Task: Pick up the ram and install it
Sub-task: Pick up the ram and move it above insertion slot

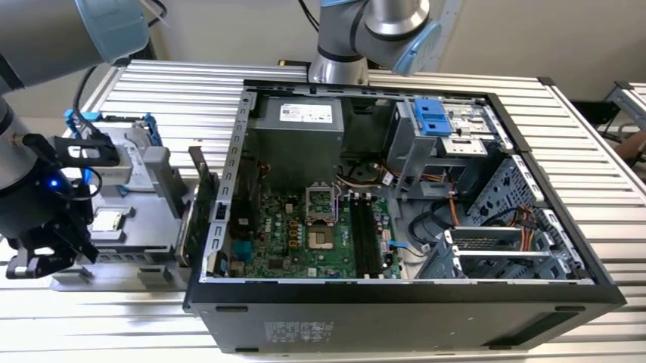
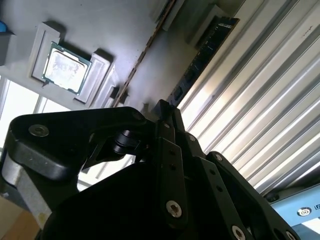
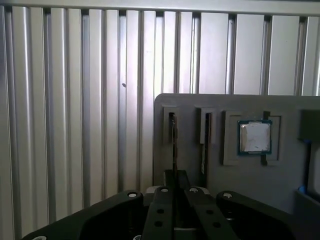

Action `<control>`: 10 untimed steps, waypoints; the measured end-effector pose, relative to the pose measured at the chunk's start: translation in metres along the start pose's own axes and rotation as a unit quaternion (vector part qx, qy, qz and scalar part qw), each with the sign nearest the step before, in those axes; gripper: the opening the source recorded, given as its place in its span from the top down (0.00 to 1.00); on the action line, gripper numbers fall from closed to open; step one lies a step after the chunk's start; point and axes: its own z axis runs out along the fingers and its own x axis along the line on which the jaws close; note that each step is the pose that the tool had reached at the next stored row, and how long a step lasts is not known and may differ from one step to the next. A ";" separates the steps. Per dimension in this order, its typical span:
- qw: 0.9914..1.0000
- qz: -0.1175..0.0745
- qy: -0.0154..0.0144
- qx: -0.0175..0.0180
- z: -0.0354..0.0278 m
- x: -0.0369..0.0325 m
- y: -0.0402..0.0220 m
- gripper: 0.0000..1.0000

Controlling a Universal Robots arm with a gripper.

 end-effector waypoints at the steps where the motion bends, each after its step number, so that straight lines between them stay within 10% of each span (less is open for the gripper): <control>1: 1.000 0.000 0.000 0.000 -0.0011 0.0000 0.0000 1.00; 10: 1.000 0.000 0.000 0.000 -0.0104 -0.0002 0.0002 1.00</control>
